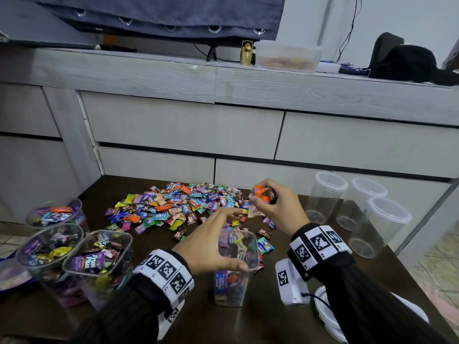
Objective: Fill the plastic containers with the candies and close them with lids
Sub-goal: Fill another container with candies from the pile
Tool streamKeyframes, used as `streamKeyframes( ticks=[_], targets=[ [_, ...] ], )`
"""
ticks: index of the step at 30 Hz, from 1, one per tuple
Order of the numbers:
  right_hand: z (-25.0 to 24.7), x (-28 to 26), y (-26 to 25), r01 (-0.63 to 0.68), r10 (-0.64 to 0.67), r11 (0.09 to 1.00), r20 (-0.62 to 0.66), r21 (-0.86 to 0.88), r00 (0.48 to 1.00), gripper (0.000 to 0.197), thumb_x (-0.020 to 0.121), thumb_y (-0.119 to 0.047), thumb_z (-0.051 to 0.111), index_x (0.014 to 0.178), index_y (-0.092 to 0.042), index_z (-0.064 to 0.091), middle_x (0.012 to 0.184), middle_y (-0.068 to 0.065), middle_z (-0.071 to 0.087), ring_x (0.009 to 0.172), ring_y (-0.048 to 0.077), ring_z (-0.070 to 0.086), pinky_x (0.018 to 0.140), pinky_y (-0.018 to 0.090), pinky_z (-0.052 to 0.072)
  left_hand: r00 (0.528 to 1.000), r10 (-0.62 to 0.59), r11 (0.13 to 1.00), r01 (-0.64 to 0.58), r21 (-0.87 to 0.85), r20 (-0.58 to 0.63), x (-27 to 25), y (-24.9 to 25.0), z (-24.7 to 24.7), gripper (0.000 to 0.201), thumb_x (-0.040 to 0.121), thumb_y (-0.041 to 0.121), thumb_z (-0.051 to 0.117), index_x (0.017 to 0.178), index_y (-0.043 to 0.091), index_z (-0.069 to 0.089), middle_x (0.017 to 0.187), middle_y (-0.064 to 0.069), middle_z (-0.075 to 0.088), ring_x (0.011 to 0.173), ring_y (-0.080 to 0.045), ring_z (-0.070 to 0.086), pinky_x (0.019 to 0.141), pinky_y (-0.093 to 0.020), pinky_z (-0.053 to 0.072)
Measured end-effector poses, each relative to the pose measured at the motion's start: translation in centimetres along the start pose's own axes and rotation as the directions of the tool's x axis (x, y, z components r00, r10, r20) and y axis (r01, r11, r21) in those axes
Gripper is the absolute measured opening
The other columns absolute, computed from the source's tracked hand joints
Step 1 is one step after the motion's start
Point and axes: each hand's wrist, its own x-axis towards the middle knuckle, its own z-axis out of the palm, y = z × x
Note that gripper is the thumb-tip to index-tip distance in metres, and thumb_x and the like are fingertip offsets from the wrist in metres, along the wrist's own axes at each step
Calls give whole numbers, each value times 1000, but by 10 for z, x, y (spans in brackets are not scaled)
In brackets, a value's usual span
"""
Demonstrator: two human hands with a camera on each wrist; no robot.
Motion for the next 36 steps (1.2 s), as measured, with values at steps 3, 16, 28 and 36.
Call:
streamKeyframes(
  ticks=[3, 16, 28, 36],
  targets=[
    [10, -5, -15, 52, -52, 998, 4, 46, 999, 13, 84, -22, 70, 89, -21, 58, 73, -4, 63, 60, 0, 55, 58, 8, 42, 996, -80, 993, 82, -84, 24, -1, -8, 3, 113, 39, 82, 75, 130, 70, 11, 141, 30, 32, 134, -2, 40, 111, -45, 39],
    [54, -46, -18, 80, -90, 974, 37, 214, 995, 16, 87, -23, 67, 98, -24, 55, 82, -9, 59, 73, 2, 59, 66, 15, 48, 995, -96, 953, 81, -293, -36, -11, -19, 20, 119, 39, 74, 83, 137, 31, 34, 127, 10, 62, 119, -6, 59, 101, -40, 49],
    [50, -48, -23, 127, -166, 962, 151, 242, 974, 9, 76, -10, 58, 84, -12, 56, 77, 2, 62, 68, 18, 58, 65, 35, 51, 994, -95, 963, 78, -259, -54, -9, -28, 23, 98, 53, 55, 91, 133, 36, 39, 127, 14, 60, 120, -6, 58, 100, -42, 50],
    [53, -48, -20, 185, -218, 950, 111, 251, 970, 6, 81, -14, 61, 80, -9, 65, 76, -2, 65, 72, 8, 61, 69, 24, 50, 996, -25, 969, 2, -248, -91, -8, -26, 24, 100, 54, 55, 90, 135, 52, 31, 130, 16, 58, 122, -2, 56, 102, -37, 49]
  ],
)
